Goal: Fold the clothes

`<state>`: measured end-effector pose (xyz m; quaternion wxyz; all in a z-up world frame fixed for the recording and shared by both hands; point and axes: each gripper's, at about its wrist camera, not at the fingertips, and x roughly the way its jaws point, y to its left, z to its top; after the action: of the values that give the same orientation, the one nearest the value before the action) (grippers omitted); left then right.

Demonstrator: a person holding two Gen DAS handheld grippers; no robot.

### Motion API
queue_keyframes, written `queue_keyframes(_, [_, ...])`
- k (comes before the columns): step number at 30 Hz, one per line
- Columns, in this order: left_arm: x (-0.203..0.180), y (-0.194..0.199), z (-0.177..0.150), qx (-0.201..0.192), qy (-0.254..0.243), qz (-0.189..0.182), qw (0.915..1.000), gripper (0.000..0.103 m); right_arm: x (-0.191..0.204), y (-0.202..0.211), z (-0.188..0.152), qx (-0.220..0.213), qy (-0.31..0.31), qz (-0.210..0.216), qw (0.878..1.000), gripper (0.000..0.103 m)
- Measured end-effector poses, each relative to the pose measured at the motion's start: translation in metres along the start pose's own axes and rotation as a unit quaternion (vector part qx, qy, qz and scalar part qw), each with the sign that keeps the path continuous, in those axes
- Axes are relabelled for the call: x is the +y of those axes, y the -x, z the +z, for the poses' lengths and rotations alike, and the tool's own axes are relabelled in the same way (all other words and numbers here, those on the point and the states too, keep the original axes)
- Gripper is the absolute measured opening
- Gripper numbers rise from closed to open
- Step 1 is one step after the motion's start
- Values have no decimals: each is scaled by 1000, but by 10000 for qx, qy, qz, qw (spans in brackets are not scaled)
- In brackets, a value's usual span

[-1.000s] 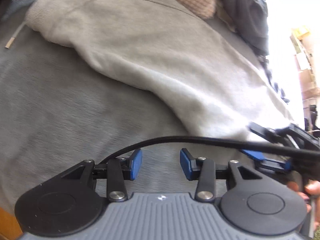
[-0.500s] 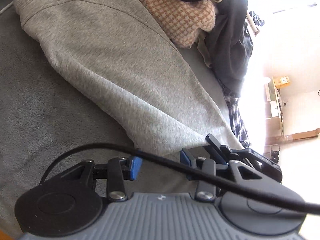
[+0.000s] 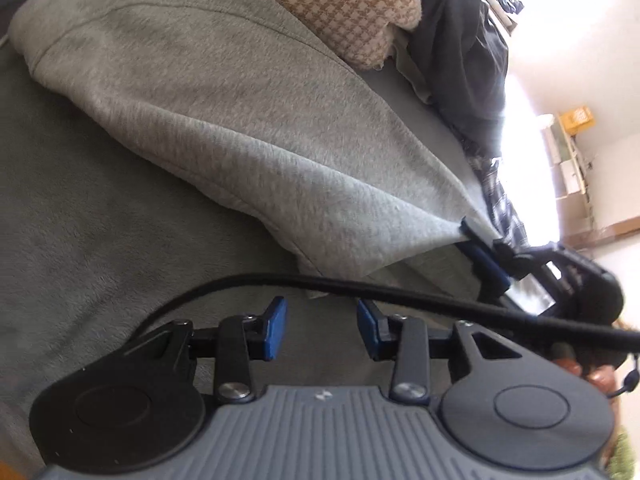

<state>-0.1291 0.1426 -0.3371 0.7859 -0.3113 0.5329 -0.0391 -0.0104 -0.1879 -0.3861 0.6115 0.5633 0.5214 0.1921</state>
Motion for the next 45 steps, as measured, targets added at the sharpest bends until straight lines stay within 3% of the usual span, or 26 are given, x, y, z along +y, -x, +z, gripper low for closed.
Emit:
queue_keyframes(3, [-12, -9, 0, -156, -355, 281, 9989, 54, -1, -1, 0, -8, -56, 57, 10000, 3])
queue_keyframes(5, [-19, -18, 0, -207, -452, 335, 9982, 52, -1, -1, 1, -11, -65, 50, 10000, 3])
queue_keyframes(7, [-23, -27, -1, -250, -492, 421, 9976, 46, -1, -1, 1, -13, -54, 42, 10000, 3])
queue_keyframes(10, [-24, -34, -2, -374, -478, 488, 9970, 28, -3, 0, 1, -6, -34, 35, 10000, 3])
queue_keyframes(11, [-24, -34, -3, -455, -478, 512, 9965, 12, -3, 0, 1, -4, -25, 28, 10000, 3])
queue_keyframes(15, [-21, -19, -2, -566, -367, 609, 9959, 6, -1, -1, 1, -14, 74, -24, 10000, 3])
queue_keyframes(21, [-19, 10, -3, -494, -392, 542, 9965, 6, 12, -3, -2, 136, 661, -280, 9973, 3])
queue_keyframes(30, [6, -11, -9, 49, -120, 436, 9990, 7, 8, -14, -11, 274, 1498, -1004, 9832, 3])
queue_keyframes(34, [10, 5, -13, 59, -146, 210, 9997, 26, 9, -12, -11, 200, 1508, -929, 9840, 3])
queue_keyframes(39, [10, 26, -14, -119, 5, -143, 9998, 27, 14, -6, -9, 107, 1410, -734, 9872, 3])
queue_keyframes(45, [24, 15, -2, -107, 983, -740, 9923, 28, 15, -1, -11, 47, 1349, -604, 9890, 3])
